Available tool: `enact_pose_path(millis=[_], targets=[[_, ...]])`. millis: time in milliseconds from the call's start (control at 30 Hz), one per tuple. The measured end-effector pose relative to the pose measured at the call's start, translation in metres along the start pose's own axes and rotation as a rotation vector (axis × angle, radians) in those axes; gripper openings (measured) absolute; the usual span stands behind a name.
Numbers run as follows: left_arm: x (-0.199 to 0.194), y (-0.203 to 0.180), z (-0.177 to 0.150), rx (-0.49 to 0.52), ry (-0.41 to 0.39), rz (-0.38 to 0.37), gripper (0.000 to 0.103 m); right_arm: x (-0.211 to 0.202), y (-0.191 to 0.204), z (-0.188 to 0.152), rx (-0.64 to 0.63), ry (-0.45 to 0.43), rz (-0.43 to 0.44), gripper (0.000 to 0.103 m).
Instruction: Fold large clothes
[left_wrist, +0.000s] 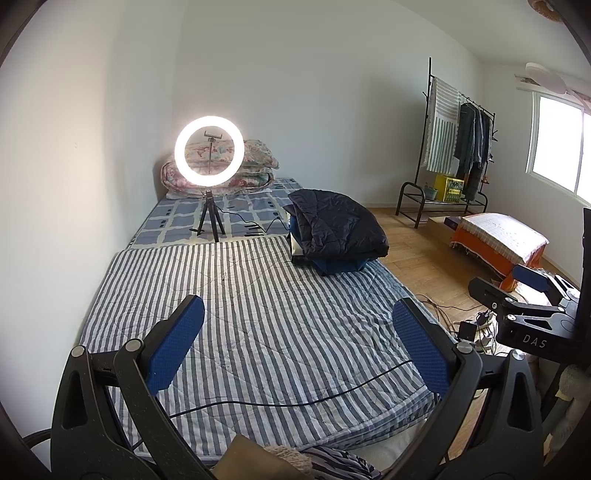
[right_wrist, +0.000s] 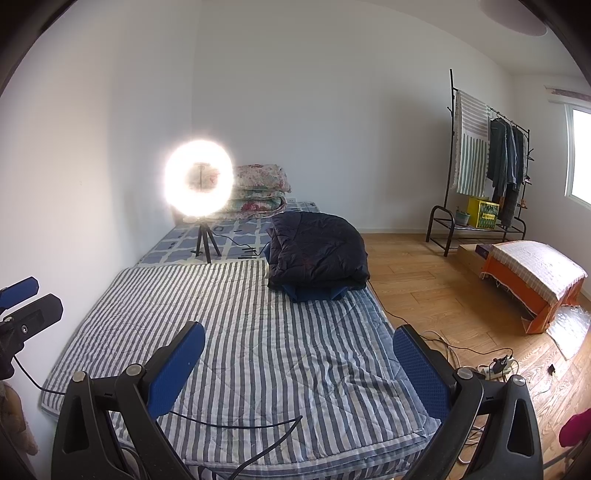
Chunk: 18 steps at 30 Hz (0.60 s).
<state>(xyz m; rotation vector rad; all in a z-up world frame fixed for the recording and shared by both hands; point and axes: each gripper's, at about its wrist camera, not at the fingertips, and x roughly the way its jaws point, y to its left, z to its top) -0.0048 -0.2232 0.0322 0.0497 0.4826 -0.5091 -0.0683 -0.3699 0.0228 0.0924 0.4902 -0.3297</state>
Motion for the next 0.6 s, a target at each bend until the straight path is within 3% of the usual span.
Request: enact_pose_path(millis=[600], targets=[[-0.0065,0.0094,0.0061,0.01,-0.017,0.015,0.103,0.0003,0.0034,-0.0053,-0.017,0.006,-0.001,0.103]])
